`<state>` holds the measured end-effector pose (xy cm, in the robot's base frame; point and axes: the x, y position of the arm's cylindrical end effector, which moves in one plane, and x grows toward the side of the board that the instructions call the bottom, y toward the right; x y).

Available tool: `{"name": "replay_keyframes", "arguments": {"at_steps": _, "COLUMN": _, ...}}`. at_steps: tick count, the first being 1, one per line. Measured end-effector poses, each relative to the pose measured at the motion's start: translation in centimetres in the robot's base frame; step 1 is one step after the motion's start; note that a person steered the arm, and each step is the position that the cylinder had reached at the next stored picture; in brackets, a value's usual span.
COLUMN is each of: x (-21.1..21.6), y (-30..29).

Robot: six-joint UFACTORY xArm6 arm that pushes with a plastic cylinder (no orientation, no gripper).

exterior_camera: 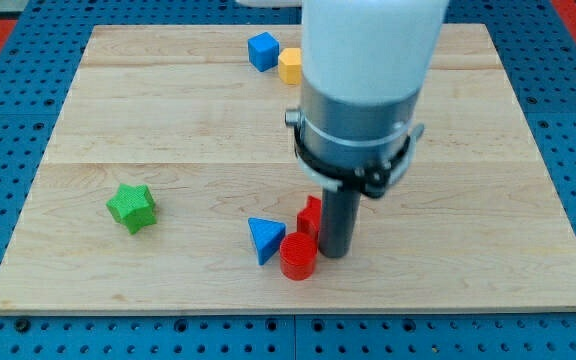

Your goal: Place red star at the bottom of yellow hexagon

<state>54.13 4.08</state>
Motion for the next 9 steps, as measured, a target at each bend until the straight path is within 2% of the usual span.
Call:
{"name": "replay_keyframes", "arguments": {"at_steps": 2, "x": -7.6, "y": -2.4}}
{"name": "replay_keyframes", "arguments": {"at_steps": 4, "x": -5.3, "y": -7.9}}
{"name": "replay_keyframes", "arguments": {"at_steps": 5, "x": -7.1, "y": -8.9}}
{"name": "replay_keyframes", "arguments": {"at_steps": 7, "x": -14.6, "y": -1.9}}
{"name": "replay_keyframes", "arguments": {"at_steps": 8, "x": -18.3, "y": -0.6}}
{"name": "replay_keyframes", "arguments": {"at_steps": 9, "x": -17.9, "y": -0.6}}
